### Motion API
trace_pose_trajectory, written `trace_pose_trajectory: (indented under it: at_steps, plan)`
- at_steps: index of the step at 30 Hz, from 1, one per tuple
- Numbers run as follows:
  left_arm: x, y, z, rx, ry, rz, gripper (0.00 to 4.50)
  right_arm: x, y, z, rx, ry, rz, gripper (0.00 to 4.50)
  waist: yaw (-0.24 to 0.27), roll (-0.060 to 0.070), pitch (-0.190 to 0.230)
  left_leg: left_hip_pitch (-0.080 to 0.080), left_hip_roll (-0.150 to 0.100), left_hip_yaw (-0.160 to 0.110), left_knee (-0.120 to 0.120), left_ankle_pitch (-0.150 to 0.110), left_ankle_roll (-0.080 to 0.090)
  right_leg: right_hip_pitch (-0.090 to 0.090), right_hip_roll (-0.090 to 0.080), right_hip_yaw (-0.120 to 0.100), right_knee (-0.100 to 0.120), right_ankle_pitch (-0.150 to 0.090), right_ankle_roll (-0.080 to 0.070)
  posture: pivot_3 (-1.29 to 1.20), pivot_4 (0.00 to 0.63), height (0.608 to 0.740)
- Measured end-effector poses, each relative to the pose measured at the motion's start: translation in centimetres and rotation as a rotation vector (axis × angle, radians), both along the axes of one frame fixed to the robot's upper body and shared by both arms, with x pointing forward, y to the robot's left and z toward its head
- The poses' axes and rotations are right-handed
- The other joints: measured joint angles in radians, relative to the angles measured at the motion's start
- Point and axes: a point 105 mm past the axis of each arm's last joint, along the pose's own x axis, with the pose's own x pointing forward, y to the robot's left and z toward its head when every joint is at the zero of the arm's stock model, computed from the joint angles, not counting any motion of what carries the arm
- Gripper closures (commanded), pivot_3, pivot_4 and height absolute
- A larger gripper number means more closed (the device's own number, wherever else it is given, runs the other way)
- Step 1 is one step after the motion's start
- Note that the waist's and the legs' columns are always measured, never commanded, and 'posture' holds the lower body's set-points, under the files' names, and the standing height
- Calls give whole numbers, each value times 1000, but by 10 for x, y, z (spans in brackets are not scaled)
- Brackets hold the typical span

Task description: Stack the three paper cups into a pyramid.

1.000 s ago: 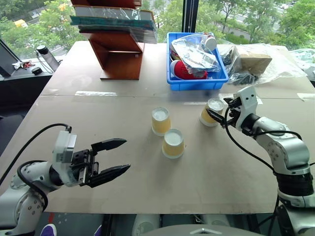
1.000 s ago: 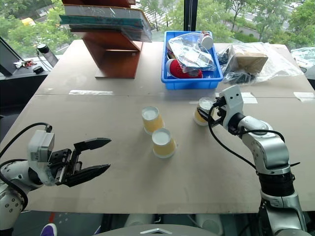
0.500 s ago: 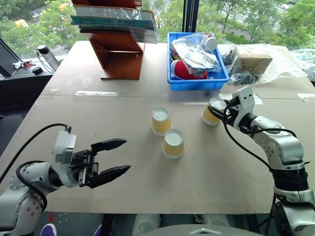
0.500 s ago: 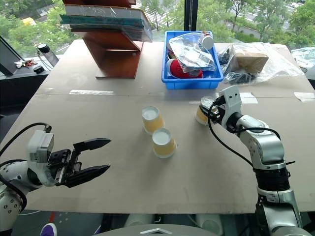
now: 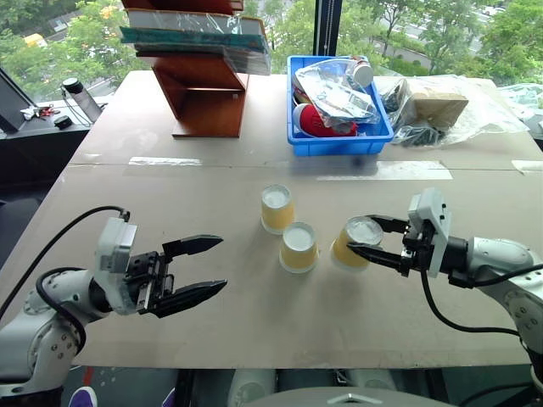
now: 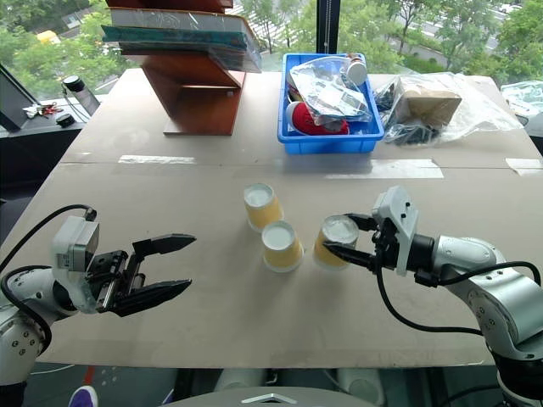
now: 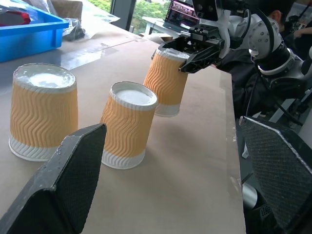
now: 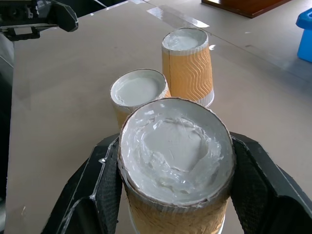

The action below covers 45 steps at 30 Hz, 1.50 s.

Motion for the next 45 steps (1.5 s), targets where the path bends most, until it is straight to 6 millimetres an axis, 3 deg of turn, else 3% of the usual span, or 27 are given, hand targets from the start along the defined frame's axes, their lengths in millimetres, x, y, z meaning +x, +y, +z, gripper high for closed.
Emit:
trace_pose_trajectory:
  at_steps: [4,12,24,29,31,37,45]
  plan:
    - [0,-2,-3,5,15,-25,0,1,10,-11,-5,2,21,1821,4,0,0,0,0,-1,2,0,0,1,0,-1,1,0,0,0,150,740]
    - [0,1,-3,25,23,-36,0,9,11,-30,-48,-31,-2,1821,5,0,0,-2,0,-1,5,0,0,1,0,-1,0,0,0,0,150,740]
    - [-1,2,-3,28,26,-47,0,11,12,-31,-92,-86,14,1821,5,0,0,-2,0,-2,6,0,0,1,0,-1,1,0,0,0,150,740]
    - [0,4,-4,24,31,-36,0,15,8,-36,-122,-77,6,57,6,0,0,-2,0,-2,6,0,0,1,0,-2,1,0,0,0,150,740]
    - [2,3,-3,21,24,-32,0,17,4,-38,-141,-85,-3,57,7,0,0,-2,0,-2,7,0,0,1,0,-2,1,0,0,0,150,740]
    - [26,3,-2,4,6,67,0,14,-16,-22,-92,-174,-45,57,15,0,0,-3,0,-4,8,0,0,2,0,-3,1,0,0,0,150,740]
    - [75,-8,-20,139,7,205,0,-21,-23,25,40,-272,55,57,16,0,0,-3,0,-6,10,0,0,4,0,-4,2,0,0,0,150,740]
